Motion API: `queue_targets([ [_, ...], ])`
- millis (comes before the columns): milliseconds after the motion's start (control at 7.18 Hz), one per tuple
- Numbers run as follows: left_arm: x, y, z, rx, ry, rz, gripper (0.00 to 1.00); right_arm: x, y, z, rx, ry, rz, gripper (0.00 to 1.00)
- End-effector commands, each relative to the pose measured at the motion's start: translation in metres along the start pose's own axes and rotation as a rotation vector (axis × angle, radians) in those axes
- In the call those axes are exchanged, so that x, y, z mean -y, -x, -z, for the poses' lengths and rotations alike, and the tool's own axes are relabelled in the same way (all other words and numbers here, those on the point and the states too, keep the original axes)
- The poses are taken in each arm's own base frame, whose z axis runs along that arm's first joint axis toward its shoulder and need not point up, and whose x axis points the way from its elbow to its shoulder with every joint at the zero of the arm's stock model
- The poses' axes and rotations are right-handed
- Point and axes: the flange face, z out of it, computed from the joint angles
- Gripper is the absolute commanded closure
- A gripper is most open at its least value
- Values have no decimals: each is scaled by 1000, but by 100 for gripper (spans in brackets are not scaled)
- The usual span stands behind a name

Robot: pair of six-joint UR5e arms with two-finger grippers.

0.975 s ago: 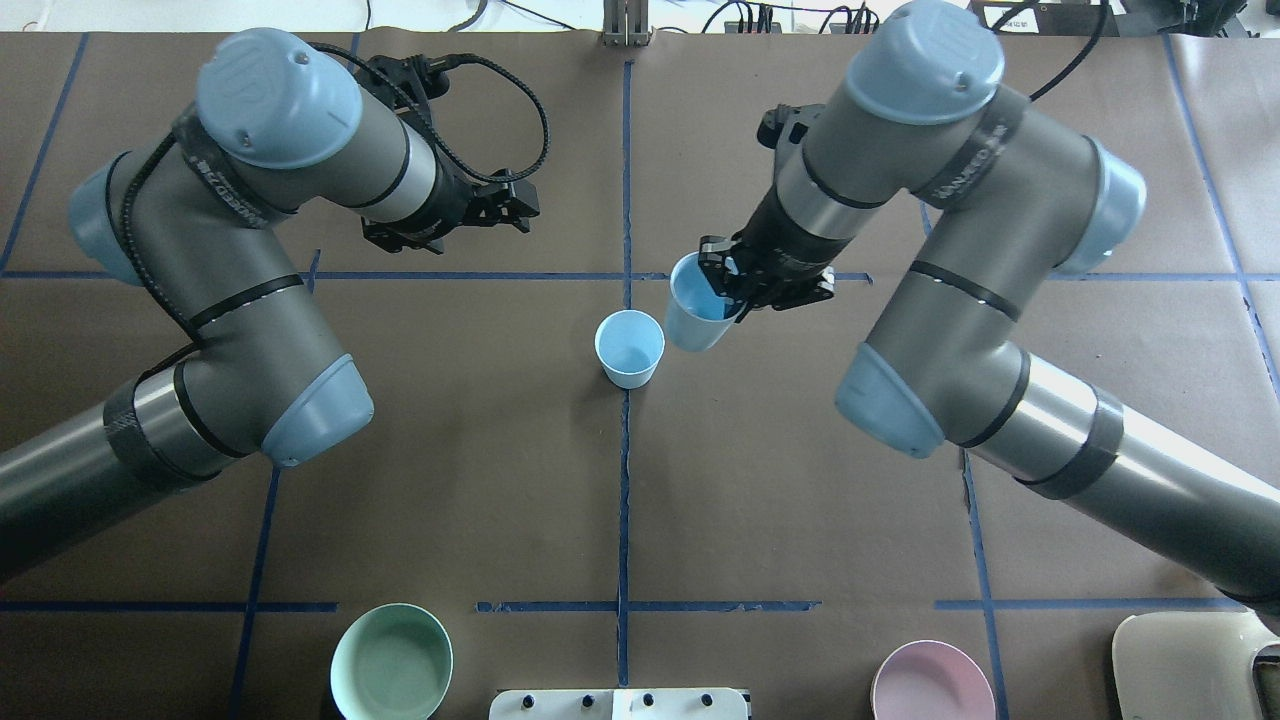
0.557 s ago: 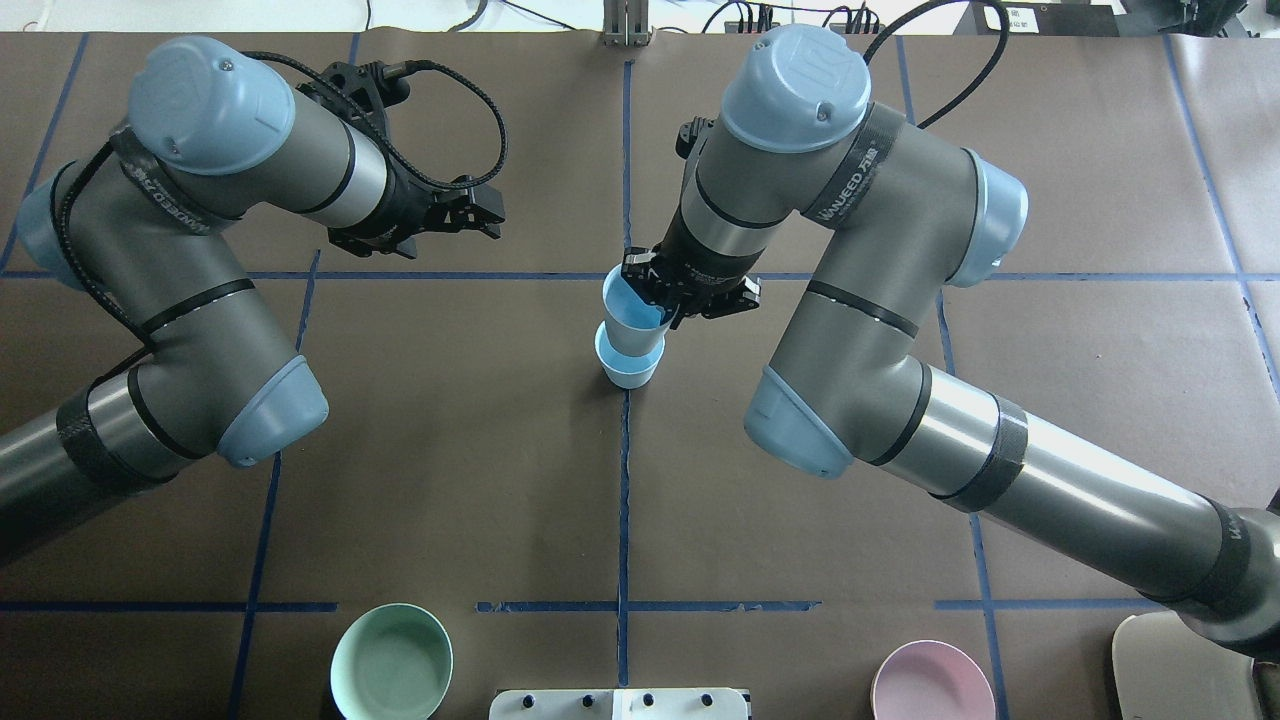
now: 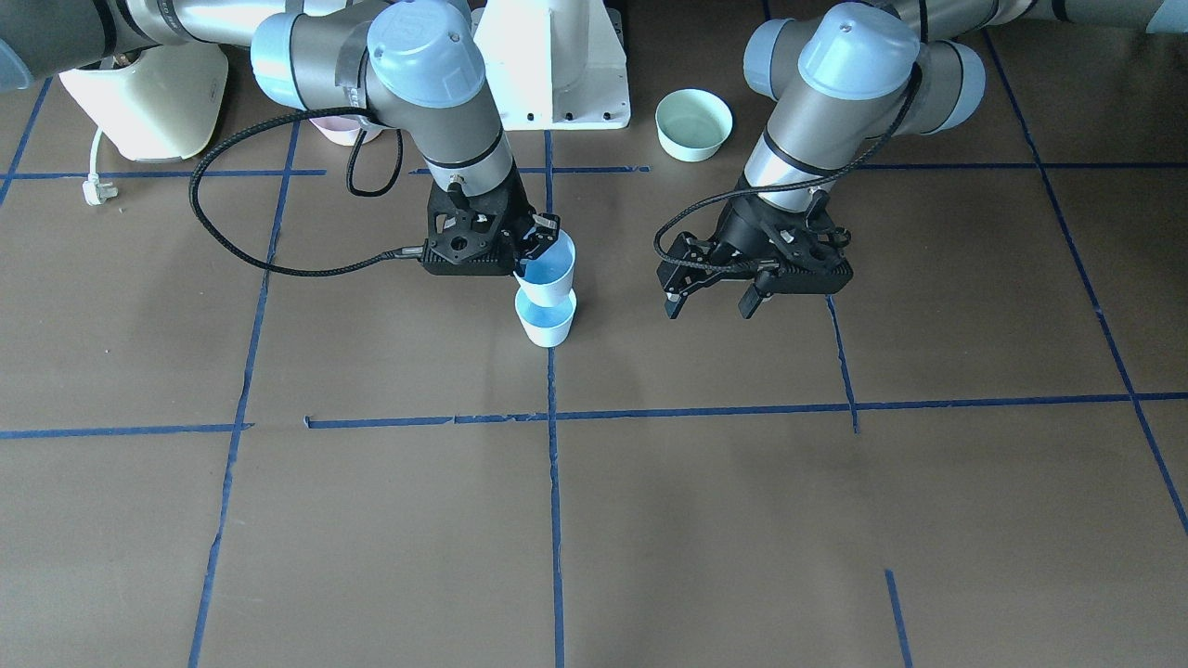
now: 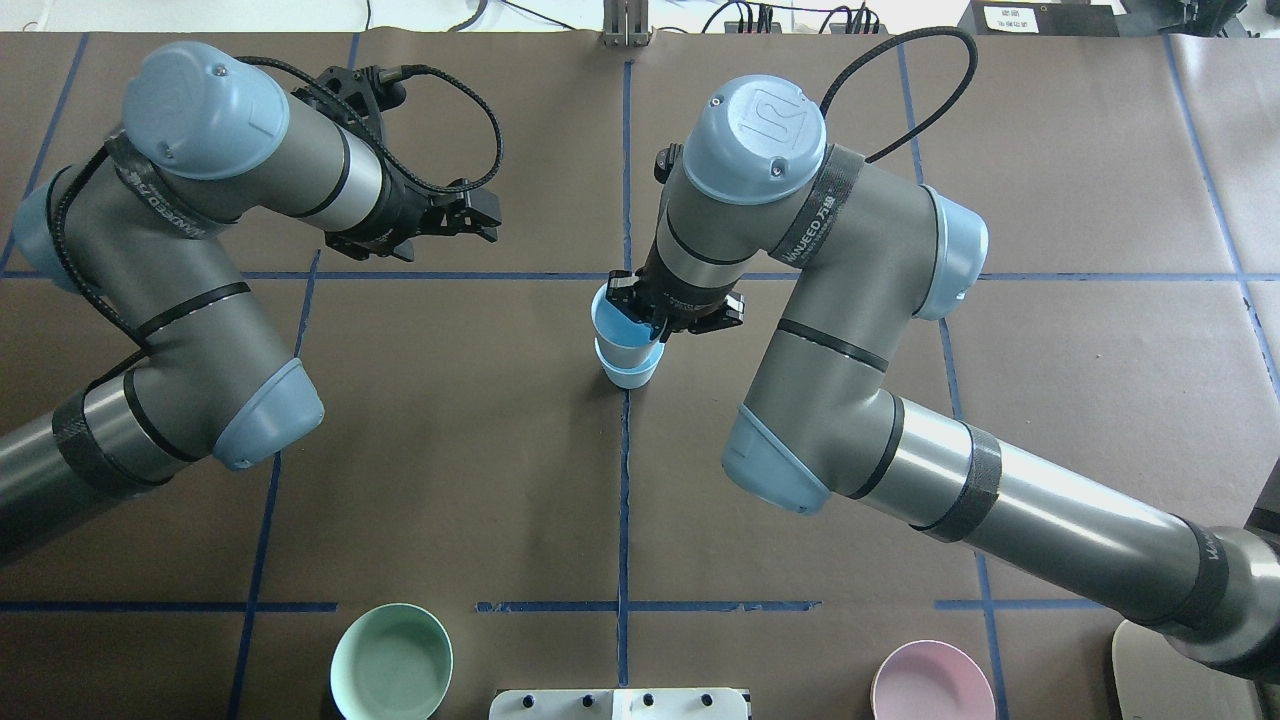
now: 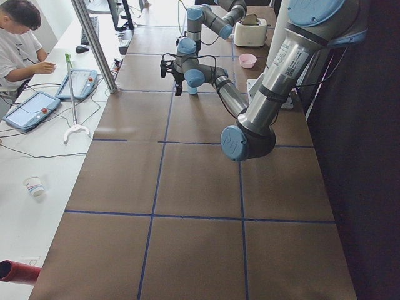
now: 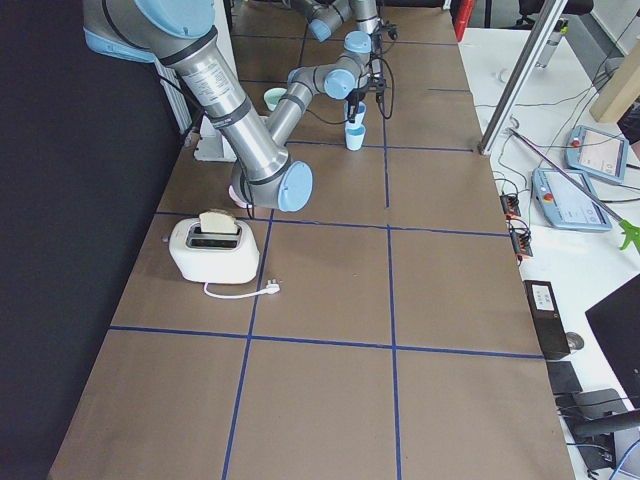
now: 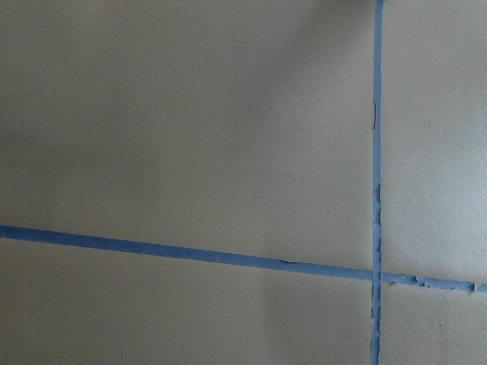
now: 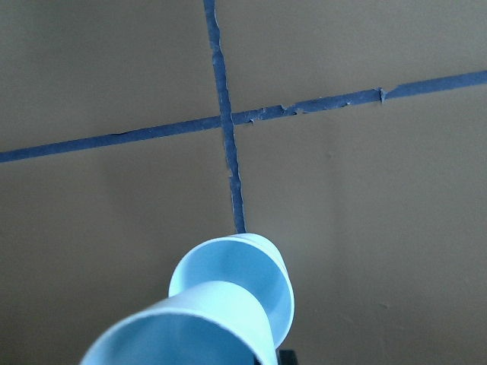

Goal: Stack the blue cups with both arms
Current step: 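Lower the held cup into the center cup and open the right gripper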

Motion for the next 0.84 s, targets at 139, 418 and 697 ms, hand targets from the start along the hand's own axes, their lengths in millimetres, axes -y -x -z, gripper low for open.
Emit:
queue_targets([
  [139,0,-1,0,-2,0,2,0,-1,1,-8,-18,-30,5,100],
  [418,0,-2,2,-5,-1,5,0,-5,3,-9,-20,-40,13,98],
  [697,0,-1,1,-2,0,6,0,-7,3,-10,-24,-48,18,1],
])
